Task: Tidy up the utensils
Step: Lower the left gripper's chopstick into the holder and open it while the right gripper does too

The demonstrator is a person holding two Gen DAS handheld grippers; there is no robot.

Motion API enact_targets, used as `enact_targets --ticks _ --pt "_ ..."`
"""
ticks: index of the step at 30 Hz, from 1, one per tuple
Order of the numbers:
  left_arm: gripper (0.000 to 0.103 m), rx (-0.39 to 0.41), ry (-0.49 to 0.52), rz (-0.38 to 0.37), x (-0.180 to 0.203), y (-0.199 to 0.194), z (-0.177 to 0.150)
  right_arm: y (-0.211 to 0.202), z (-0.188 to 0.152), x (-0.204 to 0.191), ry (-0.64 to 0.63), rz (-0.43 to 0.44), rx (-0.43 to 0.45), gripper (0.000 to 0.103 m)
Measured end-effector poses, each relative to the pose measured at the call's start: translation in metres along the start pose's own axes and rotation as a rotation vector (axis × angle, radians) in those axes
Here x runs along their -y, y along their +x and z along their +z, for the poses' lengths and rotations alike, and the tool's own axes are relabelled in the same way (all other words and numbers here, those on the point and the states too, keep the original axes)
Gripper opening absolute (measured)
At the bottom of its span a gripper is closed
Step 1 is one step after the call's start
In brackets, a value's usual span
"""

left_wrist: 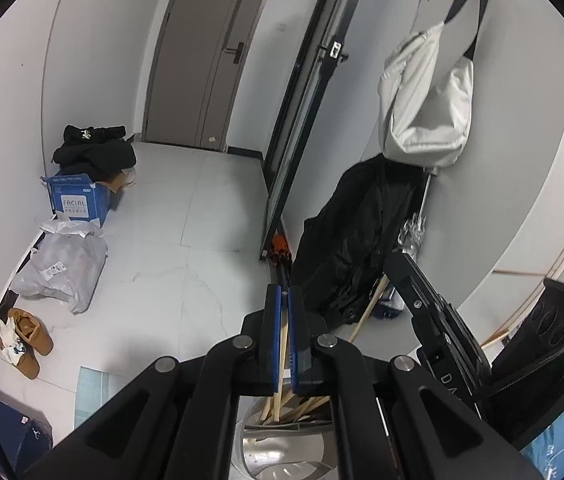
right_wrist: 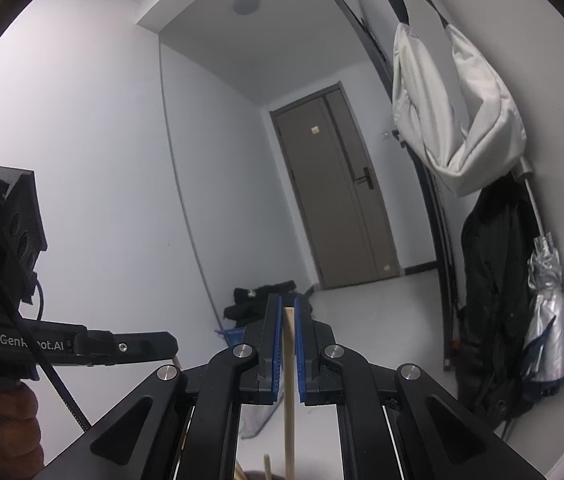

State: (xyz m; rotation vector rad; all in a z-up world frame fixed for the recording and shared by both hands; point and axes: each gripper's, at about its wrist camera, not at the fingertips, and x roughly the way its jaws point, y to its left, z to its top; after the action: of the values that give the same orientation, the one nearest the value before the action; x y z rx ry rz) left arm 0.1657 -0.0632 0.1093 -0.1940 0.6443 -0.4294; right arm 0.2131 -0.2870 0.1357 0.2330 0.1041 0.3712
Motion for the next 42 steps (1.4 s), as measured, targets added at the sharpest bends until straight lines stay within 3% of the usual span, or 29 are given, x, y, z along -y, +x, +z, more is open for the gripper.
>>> enact_targets --ticks 17,28,33,36,39,42 --pt "0.0 -0.07 0.078 0.043 0.006 0.01 -0.028 -0.016 -0.027 0.001 -0.008 0.126 -0.169 0.006" --pt "0.001 -0.164 0.026 0.009 -0.001 0.021 -0.045 -0.02 -0.052 0.003 0.036 0.131 -0.336 0.007" --pt "0.002 -0.188 -0.031 -0.055 -0.007 0.019 -0.044 -0.025 -0.053 0.003 0.061 0.141 -0.374 0.009" --pt "0.002 -0.19 -0.046 -0.048 -0.008 0.016 -0.046 -0.03 -0.055 0.004 0.077 0.139 -0.383 0.009" --pt "0.01 -0.184 -0.058 -0.039 -0.008 0.009 -0.047 -0.037 -0.056 0.008 0.126 0.138 -0.393 0.01" --pt "0.034 -0.166 -0.069 -0.025 -0.008 0.002 -0.049 -0.047 -0.058 0.005 0.132 0.141 -0.39 0.019"
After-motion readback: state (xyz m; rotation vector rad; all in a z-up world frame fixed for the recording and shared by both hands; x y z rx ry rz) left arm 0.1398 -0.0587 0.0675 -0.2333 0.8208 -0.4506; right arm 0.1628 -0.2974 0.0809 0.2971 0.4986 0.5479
